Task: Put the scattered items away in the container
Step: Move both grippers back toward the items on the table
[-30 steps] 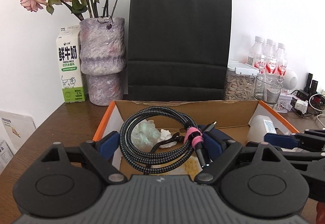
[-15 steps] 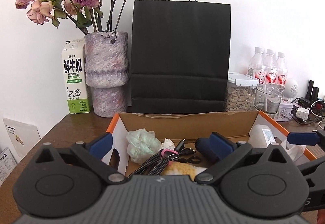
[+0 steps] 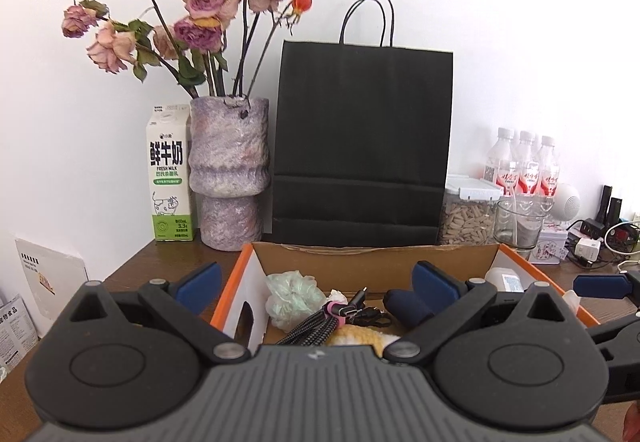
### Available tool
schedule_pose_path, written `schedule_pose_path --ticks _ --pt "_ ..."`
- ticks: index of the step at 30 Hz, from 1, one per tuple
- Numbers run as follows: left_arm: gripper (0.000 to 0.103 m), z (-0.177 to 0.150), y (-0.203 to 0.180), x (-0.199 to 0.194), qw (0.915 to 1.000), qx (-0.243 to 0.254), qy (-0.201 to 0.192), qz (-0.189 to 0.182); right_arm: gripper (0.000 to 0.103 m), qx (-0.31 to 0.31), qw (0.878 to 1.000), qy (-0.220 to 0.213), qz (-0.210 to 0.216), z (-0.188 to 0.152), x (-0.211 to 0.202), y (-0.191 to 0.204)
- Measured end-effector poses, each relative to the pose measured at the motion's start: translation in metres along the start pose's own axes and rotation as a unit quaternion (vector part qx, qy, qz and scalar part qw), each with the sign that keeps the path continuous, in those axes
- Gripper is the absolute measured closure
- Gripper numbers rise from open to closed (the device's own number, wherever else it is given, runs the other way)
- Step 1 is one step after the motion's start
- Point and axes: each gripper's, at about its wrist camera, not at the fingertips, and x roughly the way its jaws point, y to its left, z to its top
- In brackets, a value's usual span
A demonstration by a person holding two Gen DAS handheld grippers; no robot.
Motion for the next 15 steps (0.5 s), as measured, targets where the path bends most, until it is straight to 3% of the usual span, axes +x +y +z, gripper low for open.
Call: schedule_pose_path --ticks 15 --pt "0.000 -0.022 0.006 -0.058 0.9999 0.004 0.003 -0.013 0.000 0.006 1.000 0.002 -0.007 -0.034 -0.059 0.007"
